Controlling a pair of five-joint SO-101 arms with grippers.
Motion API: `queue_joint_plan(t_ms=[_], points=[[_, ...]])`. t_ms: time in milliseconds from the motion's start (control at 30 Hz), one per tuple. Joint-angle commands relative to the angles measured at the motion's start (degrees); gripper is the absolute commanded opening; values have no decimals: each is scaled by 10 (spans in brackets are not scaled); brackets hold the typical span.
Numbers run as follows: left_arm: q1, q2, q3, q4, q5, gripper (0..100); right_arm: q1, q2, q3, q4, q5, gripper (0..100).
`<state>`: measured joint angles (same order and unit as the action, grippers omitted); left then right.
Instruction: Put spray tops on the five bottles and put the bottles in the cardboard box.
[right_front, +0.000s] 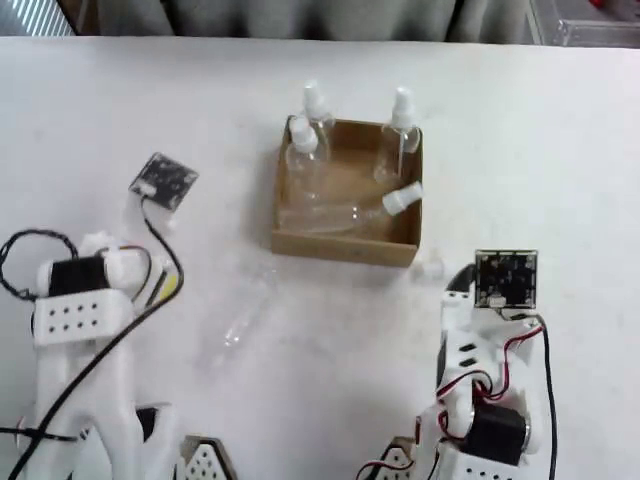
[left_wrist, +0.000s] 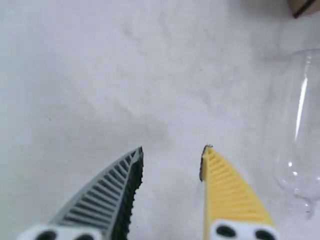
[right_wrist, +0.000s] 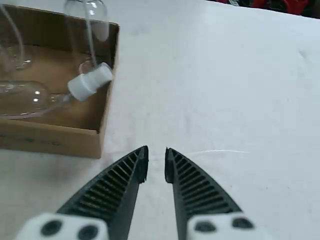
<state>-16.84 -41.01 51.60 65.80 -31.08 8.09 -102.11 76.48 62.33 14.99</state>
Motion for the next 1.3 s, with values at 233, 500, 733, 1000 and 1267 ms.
queue_joint_plan(t_ms=[233,500,733,1000,1267], points=[[-9,-13,96,-99,28,188,-112,86,-91,-34,-44,37],[-12,16,141,-180,46,187,-180,418,-280,-34,-130,42],[-12,24,142,-183,46,188,-203,642,-401,-34,-255,43],[-9,24,142,-184,43,188,-205,747,-453,-51,-322,83],[-8,24,142,-184,43,188,-206,756,-399,-139,-364,132]])
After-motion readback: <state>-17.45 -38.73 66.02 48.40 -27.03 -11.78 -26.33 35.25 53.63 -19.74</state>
